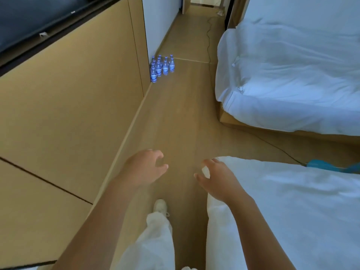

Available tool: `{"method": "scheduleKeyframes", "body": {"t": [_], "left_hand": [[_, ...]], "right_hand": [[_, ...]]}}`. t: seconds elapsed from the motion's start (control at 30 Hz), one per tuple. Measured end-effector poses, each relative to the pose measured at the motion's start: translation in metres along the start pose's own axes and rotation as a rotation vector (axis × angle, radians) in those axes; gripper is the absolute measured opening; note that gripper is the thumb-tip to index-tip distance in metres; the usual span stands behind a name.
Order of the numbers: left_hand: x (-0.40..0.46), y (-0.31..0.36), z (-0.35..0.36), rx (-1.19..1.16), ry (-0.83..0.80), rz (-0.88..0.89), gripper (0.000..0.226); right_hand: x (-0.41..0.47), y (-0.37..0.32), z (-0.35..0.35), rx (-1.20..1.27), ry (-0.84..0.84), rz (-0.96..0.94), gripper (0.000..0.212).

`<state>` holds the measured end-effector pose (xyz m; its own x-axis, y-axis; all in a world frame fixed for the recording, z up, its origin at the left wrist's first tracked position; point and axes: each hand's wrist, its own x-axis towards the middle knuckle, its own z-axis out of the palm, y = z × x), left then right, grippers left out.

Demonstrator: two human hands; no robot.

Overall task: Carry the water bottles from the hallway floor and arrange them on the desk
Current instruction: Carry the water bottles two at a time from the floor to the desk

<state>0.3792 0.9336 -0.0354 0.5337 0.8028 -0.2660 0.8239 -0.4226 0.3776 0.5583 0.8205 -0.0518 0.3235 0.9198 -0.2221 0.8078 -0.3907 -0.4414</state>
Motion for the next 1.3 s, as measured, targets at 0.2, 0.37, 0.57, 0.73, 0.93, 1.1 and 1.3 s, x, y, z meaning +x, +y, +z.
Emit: {"method": "scheduleKeyframes", "body": {"t": [0.2, 0.37, 0.57, 0.73, 0.93, 1.1, 1.3], "left_hand": [[0.139, -0.01, -0.037, -0.007, 0.024, 0.049, 0.043], [0.247, -0.022, -0.086, -0.028, 0.034, 0.058, 0.042], [0.339, -0.041, -0.121, -0.061, 0.014, 0.043, 0.042], [0.421, -0.055, -0.139, -0.064, 0.017, -0.005, 0.043], [0.553, -0.042, -0.165, -0.13, 0.061, -0.007, 0.039], [0.667, -0.025, -0.199, -0.153, 0.063, -0.052, 0.039], [0.773, -0.022, -0.226, -0.181, 0.072, -0.123, 0.04]], "right_hand": [[0.128, -0.005, -0.03, -0.015, -0.001, 0.026, 0.05], [0.228, -0.021, -0.058, -0.025, -0.001, 0.05, 0.049], [0.328, -0.03, -0.072, 0.002, -0.012, 0.035, 0.052], [0.42, -0.027, -0.083, 0.016, -0.028, 0.001, 0.052], [0.56, -0.004, -0.121, 0.033, 0.006, -0.028, 0.053], [0.679, 0.012, -0.166, 0.042, -0.002, -0.052, 0.053], [0.801, 0.016, -0.198, 0.057, -0.054, -0.085, 0.052]]}}
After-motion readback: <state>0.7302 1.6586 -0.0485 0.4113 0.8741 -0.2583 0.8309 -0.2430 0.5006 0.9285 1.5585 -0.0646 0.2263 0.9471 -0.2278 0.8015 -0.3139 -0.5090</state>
